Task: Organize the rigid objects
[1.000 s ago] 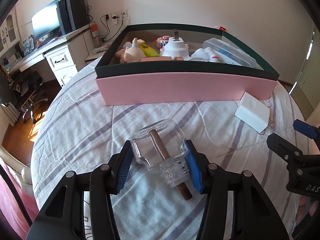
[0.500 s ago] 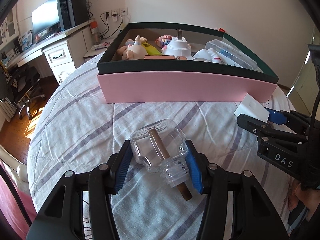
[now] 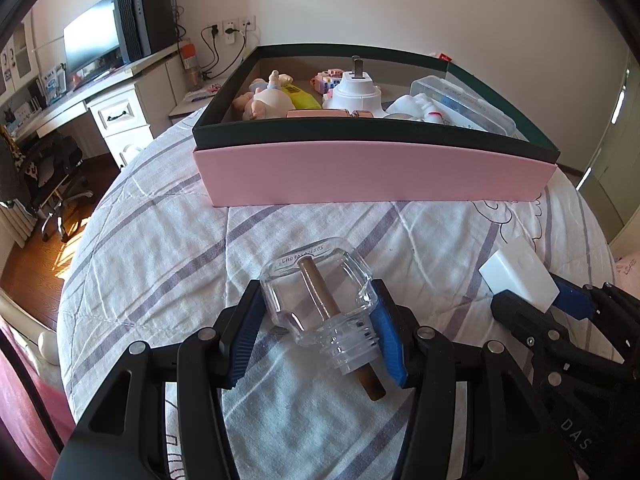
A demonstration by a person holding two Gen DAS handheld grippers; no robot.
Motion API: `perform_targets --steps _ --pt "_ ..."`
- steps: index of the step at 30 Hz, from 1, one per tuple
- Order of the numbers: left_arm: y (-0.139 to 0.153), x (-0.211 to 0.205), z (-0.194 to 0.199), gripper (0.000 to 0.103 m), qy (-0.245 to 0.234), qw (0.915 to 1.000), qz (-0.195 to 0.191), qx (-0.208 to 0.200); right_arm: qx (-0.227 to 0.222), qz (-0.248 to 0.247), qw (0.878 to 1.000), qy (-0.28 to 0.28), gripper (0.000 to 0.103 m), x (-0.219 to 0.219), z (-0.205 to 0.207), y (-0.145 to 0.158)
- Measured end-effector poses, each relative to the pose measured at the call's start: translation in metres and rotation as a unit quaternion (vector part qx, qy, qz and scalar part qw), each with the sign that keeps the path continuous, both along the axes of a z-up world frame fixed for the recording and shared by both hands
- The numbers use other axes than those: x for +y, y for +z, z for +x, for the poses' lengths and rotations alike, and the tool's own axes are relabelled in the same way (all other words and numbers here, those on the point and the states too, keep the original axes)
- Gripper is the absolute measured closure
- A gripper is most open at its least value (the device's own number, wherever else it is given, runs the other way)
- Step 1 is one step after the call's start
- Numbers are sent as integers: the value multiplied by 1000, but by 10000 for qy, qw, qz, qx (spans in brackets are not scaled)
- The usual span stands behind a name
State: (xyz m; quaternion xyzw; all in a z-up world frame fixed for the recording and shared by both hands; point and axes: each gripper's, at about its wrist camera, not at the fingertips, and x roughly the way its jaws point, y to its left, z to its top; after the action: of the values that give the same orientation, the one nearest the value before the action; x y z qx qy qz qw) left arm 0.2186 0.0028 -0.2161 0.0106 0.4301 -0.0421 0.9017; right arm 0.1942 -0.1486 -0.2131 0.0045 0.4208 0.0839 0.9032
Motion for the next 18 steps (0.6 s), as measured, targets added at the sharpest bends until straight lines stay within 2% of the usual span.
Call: perform_targets --steps 5,13,18 --pt "0 -1 0 50 0 10000 39 1 26 -104 9999 -39 59 2 13 -1" --pt "0 -4 1 50 15 10000 88 -12 -39 -27 10000 52 62 2 11 0" --pt "4 0 -4 51 61 9999 -6 -111 -393 53 9992 78 62 3 -3 11"
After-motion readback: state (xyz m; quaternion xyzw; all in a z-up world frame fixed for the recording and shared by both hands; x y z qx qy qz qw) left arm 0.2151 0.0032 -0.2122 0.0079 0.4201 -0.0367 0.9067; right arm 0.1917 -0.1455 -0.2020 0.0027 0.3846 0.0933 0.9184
